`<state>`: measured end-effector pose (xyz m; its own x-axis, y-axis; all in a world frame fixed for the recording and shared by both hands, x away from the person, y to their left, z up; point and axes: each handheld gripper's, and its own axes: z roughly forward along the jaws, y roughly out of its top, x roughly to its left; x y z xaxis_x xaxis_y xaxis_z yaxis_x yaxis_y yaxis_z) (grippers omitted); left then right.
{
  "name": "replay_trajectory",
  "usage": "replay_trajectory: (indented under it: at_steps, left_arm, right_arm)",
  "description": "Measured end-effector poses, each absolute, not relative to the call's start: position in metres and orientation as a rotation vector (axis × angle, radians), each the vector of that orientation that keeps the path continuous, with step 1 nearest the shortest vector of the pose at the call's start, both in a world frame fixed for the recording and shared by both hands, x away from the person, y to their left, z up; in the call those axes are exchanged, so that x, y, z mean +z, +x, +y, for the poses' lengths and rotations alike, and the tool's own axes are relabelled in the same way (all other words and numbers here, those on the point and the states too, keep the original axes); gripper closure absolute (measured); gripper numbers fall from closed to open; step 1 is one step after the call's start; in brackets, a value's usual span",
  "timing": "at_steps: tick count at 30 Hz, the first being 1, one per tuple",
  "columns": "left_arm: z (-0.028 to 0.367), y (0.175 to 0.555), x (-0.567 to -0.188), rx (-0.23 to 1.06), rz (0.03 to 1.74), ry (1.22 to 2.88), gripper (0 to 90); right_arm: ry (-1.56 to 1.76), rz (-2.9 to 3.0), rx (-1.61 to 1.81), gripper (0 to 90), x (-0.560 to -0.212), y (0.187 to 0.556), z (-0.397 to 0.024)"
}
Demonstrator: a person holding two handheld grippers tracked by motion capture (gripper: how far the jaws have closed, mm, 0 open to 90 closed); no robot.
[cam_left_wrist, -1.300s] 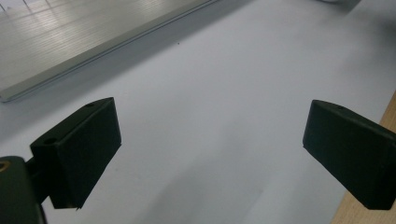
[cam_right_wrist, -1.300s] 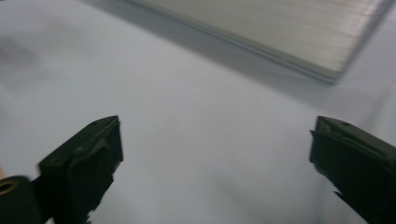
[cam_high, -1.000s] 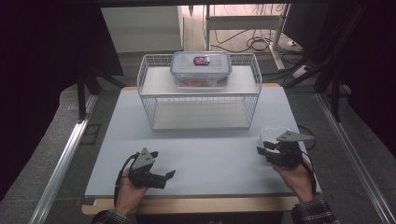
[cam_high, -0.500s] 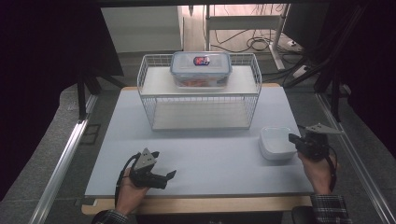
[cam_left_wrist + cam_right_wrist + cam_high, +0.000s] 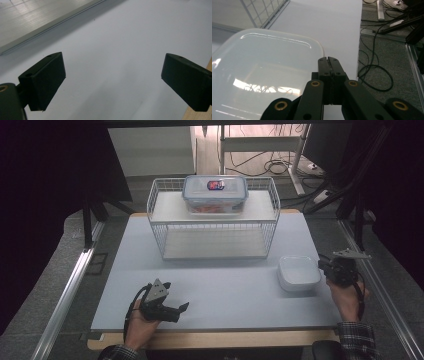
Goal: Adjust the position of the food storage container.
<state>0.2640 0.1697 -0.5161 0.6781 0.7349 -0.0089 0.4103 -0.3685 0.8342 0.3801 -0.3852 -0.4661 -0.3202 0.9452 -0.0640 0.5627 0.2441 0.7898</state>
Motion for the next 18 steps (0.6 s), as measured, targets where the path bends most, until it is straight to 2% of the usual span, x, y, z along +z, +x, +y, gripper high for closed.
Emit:
replay_trajectory:
  at_steps: [8,18]
  left_arm:
    - [0.169,0.264,-0.517,0.462,0.88,2.016,5.0]
    - [0.169,0.265,-0.517,0.456,0.882,2.016,4.9]
  right_arm:
    - [1.383,2.01,0.94,89.4,-0.471,0.383,-0.381]
    - [1.301,2.121,0.999,89.4,-0.475,0.381,-0.344]
